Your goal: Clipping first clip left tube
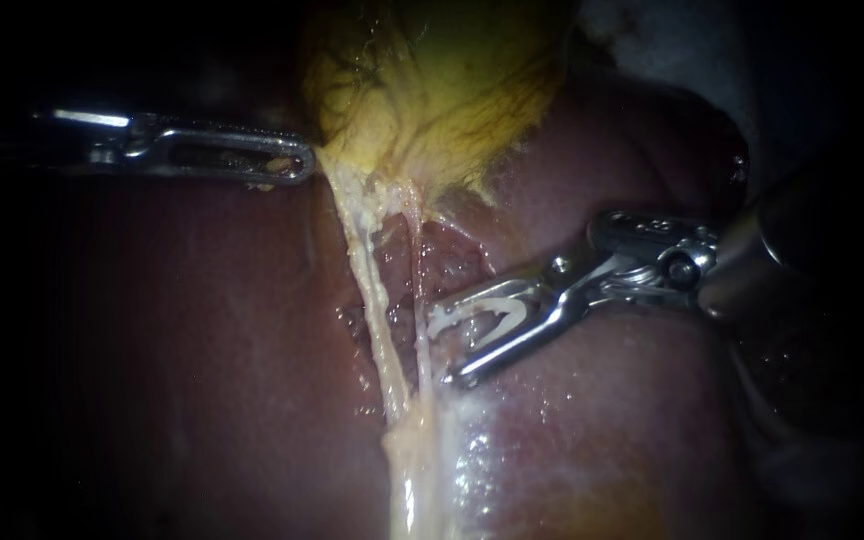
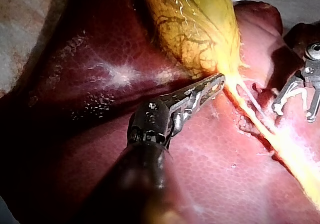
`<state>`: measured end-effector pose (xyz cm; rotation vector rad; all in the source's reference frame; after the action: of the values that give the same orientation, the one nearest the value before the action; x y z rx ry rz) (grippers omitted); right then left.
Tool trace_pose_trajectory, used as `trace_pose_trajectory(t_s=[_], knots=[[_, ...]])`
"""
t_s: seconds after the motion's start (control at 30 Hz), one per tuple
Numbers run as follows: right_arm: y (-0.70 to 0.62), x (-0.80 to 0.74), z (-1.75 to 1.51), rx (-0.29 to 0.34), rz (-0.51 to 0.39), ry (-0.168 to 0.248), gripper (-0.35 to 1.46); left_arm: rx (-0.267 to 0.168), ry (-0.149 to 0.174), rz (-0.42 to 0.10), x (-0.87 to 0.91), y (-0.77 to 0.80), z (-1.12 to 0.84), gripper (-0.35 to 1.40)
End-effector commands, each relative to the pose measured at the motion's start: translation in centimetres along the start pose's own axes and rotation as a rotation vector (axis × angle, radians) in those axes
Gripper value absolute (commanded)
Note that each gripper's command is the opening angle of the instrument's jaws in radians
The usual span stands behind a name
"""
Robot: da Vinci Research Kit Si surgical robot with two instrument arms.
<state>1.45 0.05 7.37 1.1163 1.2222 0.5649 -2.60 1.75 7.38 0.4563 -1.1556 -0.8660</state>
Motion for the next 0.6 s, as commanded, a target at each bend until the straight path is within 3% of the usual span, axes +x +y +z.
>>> trace_pose_trajectory(t_s=[0.03,0.33,0.6], knots=[[0.02,-0.02,0.03,0.006,-0.001,-0.002,0.59,-0.001,0.000,0.000,0.00,0.00,0.00,-0.35],[0.08,-0.09,0.15,0.029,-0.011,-0.008,0.59,-0.002,0.000,0.000,0.00,-0.01,0.01,-0.35],[0.23,-0.25,0.23,0.024,-0.005,-0.014,0.58,-0.002,0.000,-0.006,0.00,-0.02,0.01,-0.35]])
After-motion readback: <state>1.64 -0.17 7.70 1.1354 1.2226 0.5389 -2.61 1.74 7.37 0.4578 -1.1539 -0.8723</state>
